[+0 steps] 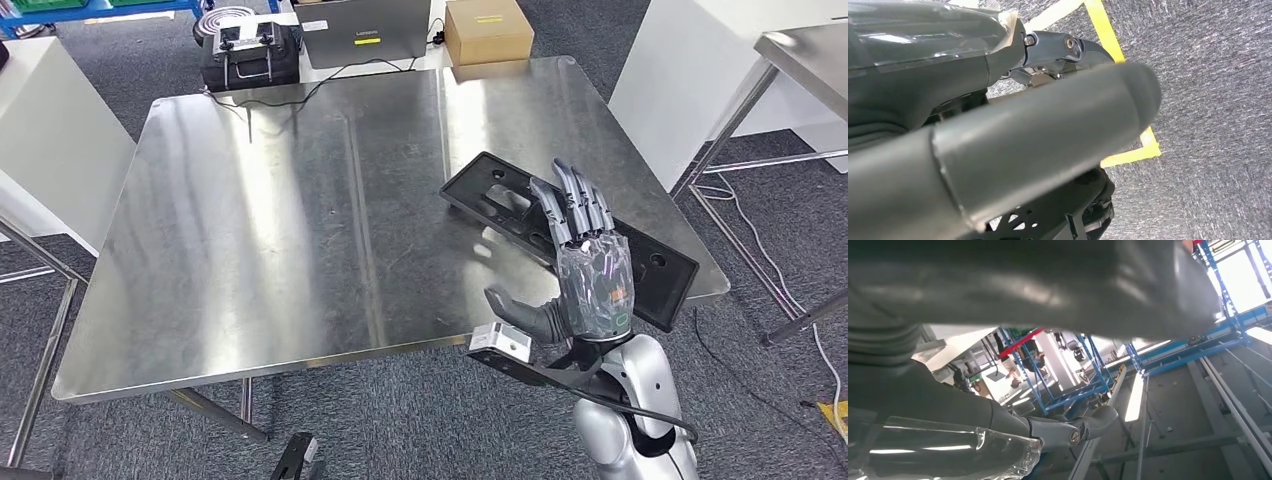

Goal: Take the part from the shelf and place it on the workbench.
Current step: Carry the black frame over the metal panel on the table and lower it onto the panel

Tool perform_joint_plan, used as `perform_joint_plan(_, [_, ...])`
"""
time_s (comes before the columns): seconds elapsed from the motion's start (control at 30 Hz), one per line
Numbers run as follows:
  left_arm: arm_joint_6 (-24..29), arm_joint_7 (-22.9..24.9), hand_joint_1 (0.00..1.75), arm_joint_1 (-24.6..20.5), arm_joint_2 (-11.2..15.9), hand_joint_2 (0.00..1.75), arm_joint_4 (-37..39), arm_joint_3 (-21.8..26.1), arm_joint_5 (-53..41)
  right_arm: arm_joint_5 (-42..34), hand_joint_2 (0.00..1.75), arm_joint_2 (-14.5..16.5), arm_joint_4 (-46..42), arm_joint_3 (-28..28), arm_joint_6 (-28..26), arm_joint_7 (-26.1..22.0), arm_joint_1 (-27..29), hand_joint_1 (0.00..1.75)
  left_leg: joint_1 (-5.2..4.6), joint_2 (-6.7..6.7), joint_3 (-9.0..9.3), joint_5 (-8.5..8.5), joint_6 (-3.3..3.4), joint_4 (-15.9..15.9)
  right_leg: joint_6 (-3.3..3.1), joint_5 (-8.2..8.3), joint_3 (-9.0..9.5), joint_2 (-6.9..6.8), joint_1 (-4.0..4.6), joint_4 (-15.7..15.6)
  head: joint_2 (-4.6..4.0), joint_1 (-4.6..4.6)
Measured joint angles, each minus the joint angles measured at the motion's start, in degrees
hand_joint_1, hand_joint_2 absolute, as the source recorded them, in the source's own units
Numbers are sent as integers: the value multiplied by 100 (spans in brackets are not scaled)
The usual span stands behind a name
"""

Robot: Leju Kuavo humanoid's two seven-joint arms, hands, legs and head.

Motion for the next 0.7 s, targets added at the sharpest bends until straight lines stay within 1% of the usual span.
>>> perform_joint_plan(0.07, [0,1,0,1,-13,0,0,13,0,-8,0,-19,-20,-20,-13,-21,17,0,36,9,42,74,53,-81,36,-9,-18,-6,21,12,0,2])
perform_joint_plan(0.1, [-1,1,0,0,-21,0,0,21,0,-10,0,-33,-29,-32,-20,-27,19,0,60,19,67,121,81,-130,46,-68,-63,-10,31,101,0,8])
perform_joint_plan(0.13, [-2,1,0,0,-32,0,0,29,0,-13,0,-46,-37,-44,-27,-33,21,0,85,31,90,163,102,-172,41,-187,-161,-14,37,310,0,15])
perform_joint_plan(0.17, [-2,1,0,3,-40,0,1,35,0,-18,0,-62,-38,-55,-34,-39,30,0,88,43,92,181,111,-183,32,-339,-299,-19,24,623,0,20])
perform_joint_plan(0.2, [-3,1,0,7,-46,0,1,41,0,-26,0,-74,-38,-64,-36,-44,42,0,93,50,85,188,120,-181,27,-503,-465,-18,16,1011,0,25])
perform_joint_plan(0.23, [-2,1,0,14,-52,0,2,51,0,-35,0,-83,-38,-74,-38,-49,58,0,97,55,78,188,120,-178,38,-616,-613,-20,2,1354,0,25])
perform_joint_plan(0.27, [3,2,0,21,-54,0,3,64,0,-48,0,-92,-38,-85,-39,-56,72,0,103,59,74,185,115,-175,72,-649,-690,-22,-16,1542,0,25])
perform_joint_plan(0.3, [11,2,0,26,-54,0,4,78,0,-64,0,-98,-38,-95,-41,-64,78,0,114,61,73,178,105,-169,125,-598,-666,-26,-38,1525,0,26])
perform_joint_plan(0.33, [21,3,0,29,-54,0,5,91,0,-79,0,-102,-38,-103,-43,-78,79,0,132,60,76,163,82,-156,191,-471,-527,-35,-62,1270,0,26])
perform_joint_plan(0.37, [32,3,0,30,-53,0,5,100,-1,-95,0,-105,-37,-110,-44,-97,78,0,147,58,74,135,42,-128,256,-331,-318,-49,-89,872,0,30])
perform_joint_plan(0.4, [42,3,0,28,-52,0,6,107,-4,-113,0,-105,-36,-114,-44,-118,73,0,154,51,47,101,-8,-86,295,-229,-102,-45,-85,517,0,39])
perform_joint_plan(0.43, [52,4,0,28,-51,0,6,113,-9,-129,0,-102,-36,-116,-44,-139,73,0,153,45,18,66,-58,-40,307,-168,48,-35,-82,262,0,41])
perform_joint_plan(0.47, [66,5,0,28,-51,0,7,119,-14,-144,0,-99,-34,-118,-44,-153,72,0,146,38,-15,34,-102,6,285,-174,123,-19,-77,143,0,44])
perform_joint_plan(0.5, [78,7,0,29,-50,0,7,124,-18,-160,0,-95,-33,-120,-44,-164,71,0,142,32,-45,19,-132,34,249,-199,133,2,-57,152,1,39])
perform_joint_plan(0.57, [93,9,0,31,-46,0,8,130,-20,-183,0,-85,-32,-123,-44,-173,66,0,161,29,-67,-28,-193,81,169,-219,100,6,-85,148,1,25])
perform_joint_plan(0.6, [94,9,0,30,-44,0,9,131,-20,-195,0,-78,-31,-124,-44,-180,60,0,175,36,-102,-115,-229,170,125,-211,87,2,-92,146,1,14])
perform_joint_plan(0.63, [93,8,0,29,-44,0,9,131,-23,-204,0,-72,-31,-125,-44,-191,52,0,190,45,-182,-272,-265,368,79,-198,74,-4,-104,137,0,6])
perform_joint_plan(0.67, [90,5,0,29,-43,0,9,131,-31,-214,0,-66,-31,-127,-44,-205,45,0,202,54,-309,-478,-297,671,37,-184,53,-11,-98,136,0,-4])
perform_joint_plan(0.7, [79,-1,0,31,-40,0,9,131,-47,-228,0,-62,-30,-127,-44,-223,41,0,210,61,-470,-689,-312,1042,-3,-167,25,-19,-87,136,0,-12])
